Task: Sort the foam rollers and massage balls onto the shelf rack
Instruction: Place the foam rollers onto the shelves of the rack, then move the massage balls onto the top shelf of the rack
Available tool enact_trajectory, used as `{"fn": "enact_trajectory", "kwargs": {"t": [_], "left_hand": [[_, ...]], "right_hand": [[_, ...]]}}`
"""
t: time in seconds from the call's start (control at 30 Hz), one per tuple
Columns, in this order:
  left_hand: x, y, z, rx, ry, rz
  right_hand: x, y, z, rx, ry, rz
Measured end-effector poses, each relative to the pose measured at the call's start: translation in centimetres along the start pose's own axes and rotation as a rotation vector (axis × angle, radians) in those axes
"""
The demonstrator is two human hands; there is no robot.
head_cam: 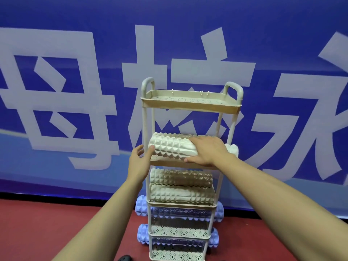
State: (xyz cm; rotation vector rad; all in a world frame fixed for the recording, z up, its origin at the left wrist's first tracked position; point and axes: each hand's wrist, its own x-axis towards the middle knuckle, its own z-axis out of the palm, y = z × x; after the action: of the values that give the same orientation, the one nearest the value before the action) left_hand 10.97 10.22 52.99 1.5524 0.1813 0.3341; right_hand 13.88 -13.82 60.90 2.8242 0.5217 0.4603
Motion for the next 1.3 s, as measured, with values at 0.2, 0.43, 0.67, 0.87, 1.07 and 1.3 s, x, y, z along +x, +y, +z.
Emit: {"fn": "enact_trajectory", "kwargs": {"t": [0.2, 0.43, 0.67, 0.87, 1.07, 1.3], "left_hand": [[0.3, -1.5, -0.3, 0.494, -0.098, 0.205], [0.4, -3.8, -0.7, 0.834, -0.218, 0.332], [0.0, -5.4, -0.8, 0.916, -0.267, 0.389], [-0.6, -6.0, -0.7, 0.928, -0.223, 0.418], [-4.1, -9.1, -0.8, 0.856, -0.107, 0.505], [-10.7, -20.5, -1.8, 0.906, -0.259, 0.288]], "right_hand": [[3.1, -0.2, 1.2, -0.088, -0.077, -0.015], [5.5, -0.9, 3.3, -0.04, -0.108, -0.066], [5.7, -0.2, 6.0, 0.094, -0.147, -0.002], [4.5, -0.7, 6.4, 0.158, -0.005, 0.025], [-2.3, -3.7, 8.9, 0.437, 0.306, -0.126], [-12.7, -7.8, 19.0, 0.538, 0.112, -0.077]]}}
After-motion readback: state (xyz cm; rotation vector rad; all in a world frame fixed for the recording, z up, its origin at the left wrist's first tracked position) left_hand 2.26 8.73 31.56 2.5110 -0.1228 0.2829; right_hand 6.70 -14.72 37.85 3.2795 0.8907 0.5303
